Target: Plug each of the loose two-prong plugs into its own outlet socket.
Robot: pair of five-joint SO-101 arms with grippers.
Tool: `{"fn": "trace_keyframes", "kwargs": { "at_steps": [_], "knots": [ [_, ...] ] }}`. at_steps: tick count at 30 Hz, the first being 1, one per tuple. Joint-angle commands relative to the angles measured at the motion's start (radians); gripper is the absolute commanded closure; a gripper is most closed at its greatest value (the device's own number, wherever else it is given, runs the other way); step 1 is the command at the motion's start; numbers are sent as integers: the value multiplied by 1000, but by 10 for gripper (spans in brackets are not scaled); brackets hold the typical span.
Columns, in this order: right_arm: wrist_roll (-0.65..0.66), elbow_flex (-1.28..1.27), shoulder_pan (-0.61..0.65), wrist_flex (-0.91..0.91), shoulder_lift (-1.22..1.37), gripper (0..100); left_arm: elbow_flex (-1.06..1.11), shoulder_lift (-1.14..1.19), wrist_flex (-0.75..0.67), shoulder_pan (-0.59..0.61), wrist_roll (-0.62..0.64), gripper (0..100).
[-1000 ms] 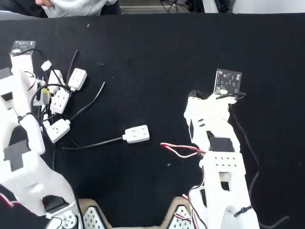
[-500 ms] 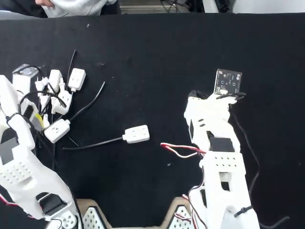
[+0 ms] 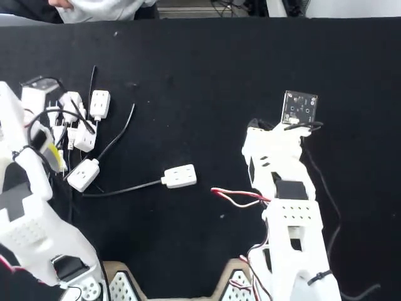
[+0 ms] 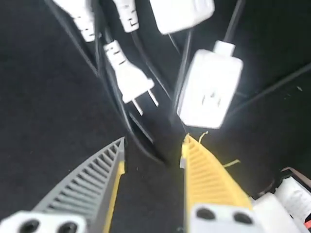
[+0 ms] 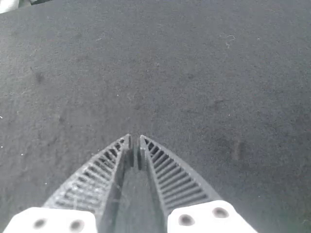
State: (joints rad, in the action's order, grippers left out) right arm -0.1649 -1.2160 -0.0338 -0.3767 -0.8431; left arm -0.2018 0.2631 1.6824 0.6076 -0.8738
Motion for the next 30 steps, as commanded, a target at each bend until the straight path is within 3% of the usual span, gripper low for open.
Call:
{"fn": "trace_keyframes", "kwargs": {
  "at_steps": [1,11,15,21,30],
  "knots": [
    [0,7,-5,28,-28,986,-68,-141,48,-50,20,809],
    [0,7,-5,28,-31,986,200,-147,-48,-226,118,812],
    [0,8,-5,28,-33,986,328,-144,-193,-306,183,810],
    [0,8,-5,28,-33,986,429,-141,-457,-321,292,808],
    [0,10,-5,28,-33,986,443,-140,-598,-323,308,808]
  ]
}}
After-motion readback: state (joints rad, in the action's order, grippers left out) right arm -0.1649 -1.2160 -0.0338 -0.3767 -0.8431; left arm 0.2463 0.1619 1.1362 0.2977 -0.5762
